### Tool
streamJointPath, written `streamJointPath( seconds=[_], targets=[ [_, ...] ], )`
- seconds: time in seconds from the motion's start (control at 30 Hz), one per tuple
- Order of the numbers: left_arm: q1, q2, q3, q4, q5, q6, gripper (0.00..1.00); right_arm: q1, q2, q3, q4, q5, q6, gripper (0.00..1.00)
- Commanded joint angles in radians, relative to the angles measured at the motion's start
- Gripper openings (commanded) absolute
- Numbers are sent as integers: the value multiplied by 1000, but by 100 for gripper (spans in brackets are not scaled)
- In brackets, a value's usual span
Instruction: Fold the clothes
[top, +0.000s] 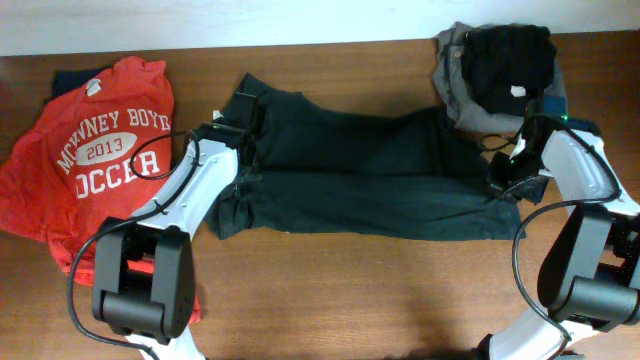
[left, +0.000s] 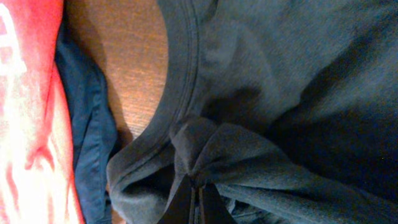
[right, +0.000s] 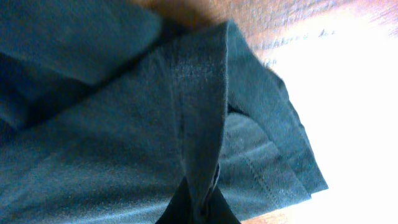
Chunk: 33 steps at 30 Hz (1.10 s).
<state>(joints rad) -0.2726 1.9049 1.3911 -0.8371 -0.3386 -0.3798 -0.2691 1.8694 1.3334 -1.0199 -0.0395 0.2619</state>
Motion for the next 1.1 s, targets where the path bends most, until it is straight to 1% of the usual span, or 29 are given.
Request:
streamJointPath(
  seconds=[0.0, 0.17, 0.33, 0.4, 0.47, 0.53, 0.63, 0.7, 0.73, 0.77, 0.8, 0.87, 0.9, 0.93, 0.97, 1.0, 1.07],
  targets=[
    [8, 14, -3, -23, -33, 15, 1, 4, 7, -28, -2, 35, 9, 4],
    [13, 13, -3, -51, -149, 16, 1, -50, 7, -31, -8, 36, 16, 4],
    [14, 13, 17, -86, -139, 16, 1, -86, 7, -31, -14, 17, 16, 4],
    [11, 13, 24, -115, -82, 16, 1, -86, 7, -31, -15, 18, 16, 4],
    [11, 14, 23, -151, 34, 16, 1, -84, 7, -32, -15, 17, 16, 4],
    [11, 14, 21, -177, 111, 16, 1, -84, 7, -32, -17, 18, 16, 4],
    [11, 14, 16, -200, 134, 16, 1, -84, 7, -32, -24, 18, 16, 4],
    [11, 14, 16, -224, 133, 16, 17, -86, 7, -32, -32, 18, 16, 6],
    [11, 14, 16, -235, 133, 16, 38, -86, 7, -32, -32, 18, 16, 20],
    [11, 14, 16, -242, 134, 16, 50, -86, 7, -32, -31, 18, 16, 34],
    [11, 14, 16, -246, 133, 16, 59, -86, 7, -32, -30, 18, 16, 39],
    [11, 14, 16, -249, 134, 16, 77, -86, 7, -29, -32, 18, 16, 42],
    [12, 14, 16, -253, 133, 19, 84, -88, 7, -18, -41, 18, 32, 42],
    [12, 14, 16, -254, 134, 26, 87, -93, 4, -6, -52, 16, 48, 42],
    [12, 14, 16, -254, 132, 43, 97, -101, -2, 17, -70, 10, 65, 42],
    [13, 14, 16, -253, 131, 52, 99, -107, -6, 34, -81, 6, 65, 41],
    [27, 13, 32, -257, 129, 61, 99, -126, -28, 110, -131, -2, 63, 41]
  ],
)
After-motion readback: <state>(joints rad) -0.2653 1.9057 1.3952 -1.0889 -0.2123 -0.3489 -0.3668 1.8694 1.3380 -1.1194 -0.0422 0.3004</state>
